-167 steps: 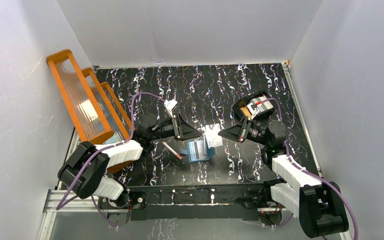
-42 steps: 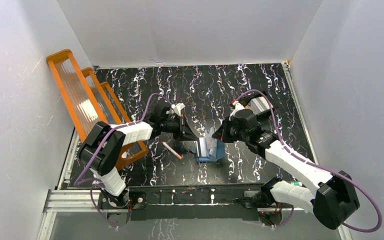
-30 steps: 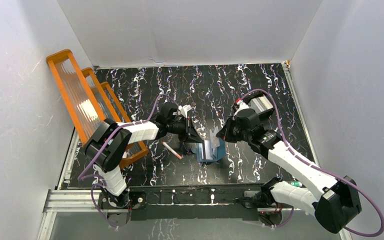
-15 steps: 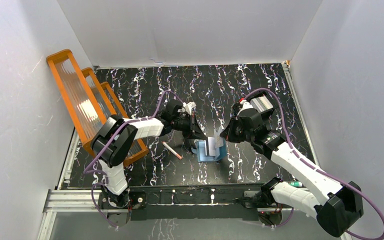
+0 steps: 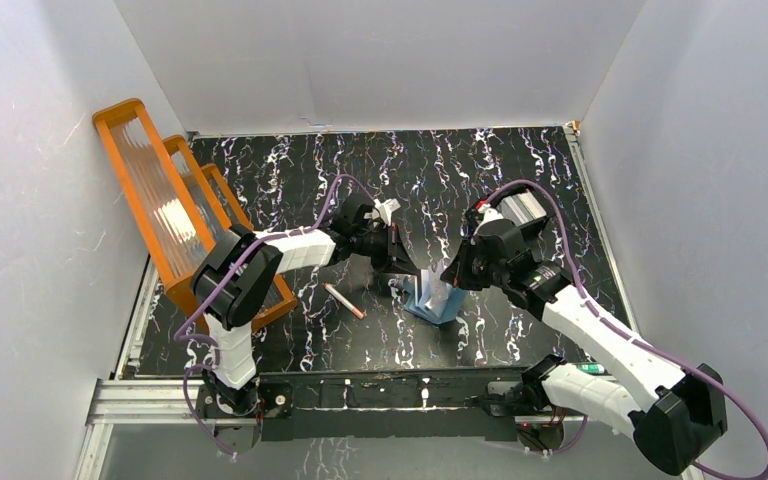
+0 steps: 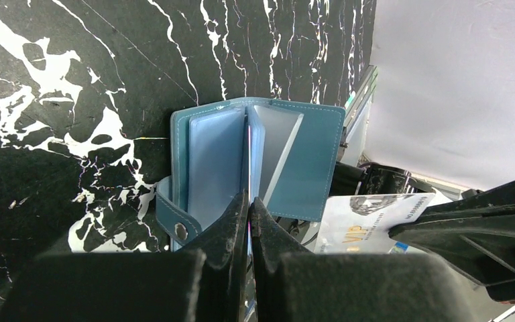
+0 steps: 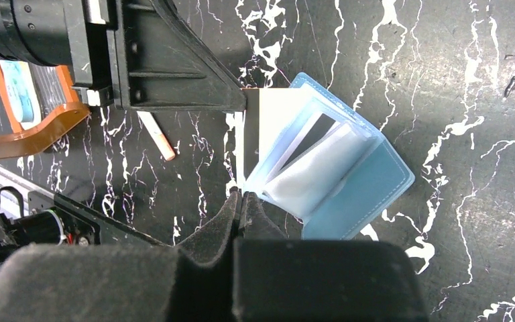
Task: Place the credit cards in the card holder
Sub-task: Adjust the card slot at the card holder.
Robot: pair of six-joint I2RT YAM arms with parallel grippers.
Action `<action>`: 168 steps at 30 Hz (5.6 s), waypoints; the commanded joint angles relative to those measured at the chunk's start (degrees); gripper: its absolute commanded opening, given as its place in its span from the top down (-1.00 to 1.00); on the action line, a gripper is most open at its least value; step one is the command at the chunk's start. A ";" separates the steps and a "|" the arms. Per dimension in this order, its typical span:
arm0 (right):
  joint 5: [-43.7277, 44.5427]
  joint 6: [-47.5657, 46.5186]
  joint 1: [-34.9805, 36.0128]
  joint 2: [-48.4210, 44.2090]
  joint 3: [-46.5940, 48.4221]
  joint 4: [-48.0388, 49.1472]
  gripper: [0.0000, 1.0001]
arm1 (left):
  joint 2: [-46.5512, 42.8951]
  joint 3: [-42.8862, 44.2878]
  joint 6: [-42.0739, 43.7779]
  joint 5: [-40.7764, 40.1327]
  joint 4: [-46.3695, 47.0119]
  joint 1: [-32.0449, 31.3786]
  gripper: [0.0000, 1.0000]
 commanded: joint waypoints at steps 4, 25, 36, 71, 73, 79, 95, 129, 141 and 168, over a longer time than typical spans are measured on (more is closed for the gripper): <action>8.42 -1.93 -0.30 0.88 4.23 -4.64 1.00 | -2.47 1.13 -0.84 2.40 -0.42 -0.76 1.00; 23.10 0.77 -1.85 8.21 3.32 -13.75 1.00 | -2.66 0.38 -3.88 5.53 3.65 -2.93 1.00; -5.62 2.43 -1.85 11.91 -6.18 15.63 1.00 | -4.00 -1.44 -0.59 3.49 -0.19 -2.98 1.00; -2.11 -4.49 -8.43 4.95 11.45 -6.58 1.00 | -6.94 3.59 4.06 -1.98 -9.24 -4.00 1.00; -2.56 -4.22 -8.47 4.47 11.43 -6.50 1.00 | -6.64 3.63 3.55 -1.68 -8.57 -4.38 1.00; -1.52 -4.12 -8.44 3.89 11.29 -7.10 1.00 | -7.11 5.17 2.58 -1.29 -7.99 -5.43 1.00; -1.99 -2.60 -8.43 2.71 9.37 -9.21 1.00 | -4.45 7.10 1.70 -0.75 -6.14 -7.25 1.00; 8.96 -6.55 -8.83 8.34 -0.80 -5.53 1.00 | -3.85 7.26 9.81 -10.46 -19.91 -8.34 1.00; 6.12 -9.09 -15.31 9.88 -5.35 -0.09 1.00 | -5.20 6.02 11.69 -14.48 -23.31 -8.25 1.00; 8.46 -7.18 -15.60 8.72 2.46 -7.78 1.00 | -5.56 6.60 10.21 -14.12 -23.93 -8.33 1.00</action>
